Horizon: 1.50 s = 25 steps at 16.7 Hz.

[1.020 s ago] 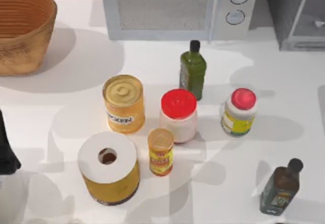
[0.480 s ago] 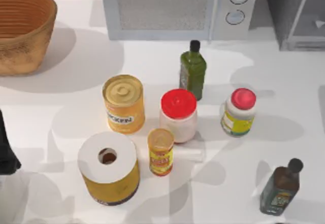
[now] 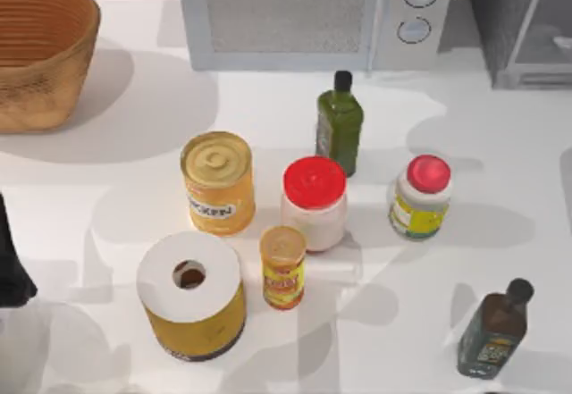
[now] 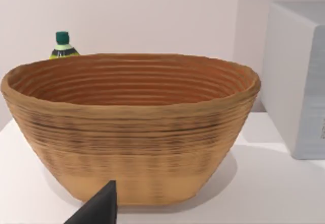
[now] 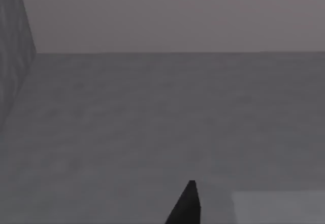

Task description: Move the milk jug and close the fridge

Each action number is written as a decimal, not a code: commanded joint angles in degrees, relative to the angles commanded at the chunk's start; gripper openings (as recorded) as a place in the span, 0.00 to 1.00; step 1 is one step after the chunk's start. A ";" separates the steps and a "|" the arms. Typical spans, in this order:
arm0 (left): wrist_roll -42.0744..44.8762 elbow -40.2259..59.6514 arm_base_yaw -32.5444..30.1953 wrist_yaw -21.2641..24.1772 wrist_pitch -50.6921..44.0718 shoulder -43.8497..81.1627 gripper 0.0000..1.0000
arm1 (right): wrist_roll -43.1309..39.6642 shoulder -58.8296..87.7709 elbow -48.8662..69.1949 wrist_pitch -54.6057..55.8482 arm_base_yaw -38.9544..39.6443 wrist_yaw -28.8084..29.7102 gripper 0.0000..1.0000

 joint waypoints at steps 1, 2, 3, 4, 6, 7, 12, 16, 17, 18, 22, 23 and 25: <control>0.00 0.00 0.00 0.00 0.00 0.00 1.00 | 0.00 0.00 0.00 0.00 0.00 0.00 0.83; 0.00 0.00 0.00 0.00 0.00 0.00 1.00 | 0.00 0.00 0.00 0.00 0.00 0.00 0.90; 0.00 0.00 0.00 0.00 0.00 0.00 1.00 | 0.00 0.00 0.00 0.00 0.00 0.00 0.98; 0.00 0.00 0.00 0.00 0.00 0.00 1.00 | 0.00 0.00 0.00 0.00 0.00 0.00 1.00; 0.00 0.00 0.00 0.00 0.00 0.00 1.00 | 0.00 0.00 0.00 0.00 0.00 0.00 1.00; 0.00 0.00 0.00 0.00 0.00 0.00 1.00 | 0.00 0.00 0.00 0.00 0.00 0.00 1.00; 0.00 0.00 0.00 0.00 0.00 0.00 1.00 | 0.00 -0.06 -0.01 0.00 0.12 0.00 1.00; 0.00 0.00 0.00 0.00 0.00 0.00 1.00 | 0.08 -2.71 -2.75 -1.31 0.60 0.29 1.00; 0.00 0.00 0.00 0.00 0.00 0.00 1.00 | 0.12 -4.62 -4.50 -2.02 0.86 0.47 1.00; 0.00 0.00 0.00 0.00 0.00 0.00 1.00 | 0.17 -7.09 -6.57 -2.80 1.15 0.67 1.00; 0.00 0.00 0.00 0.00 0.00 0.00 1.00 | 0.38 -22.76 -17.04 -6.64 2.48 1.67 1.00; 0.00 0.00 0.00 0.00 0.00 0.00 1.00 | 0.44 -28.08 -19.97 -7.77 2.86 1.94 1.00; 0.00 0.00 0.00 0.00 0.00 0.00 1.00 | 0.59 -40.07 -26.06 -10.15 3.69 2.53 1.00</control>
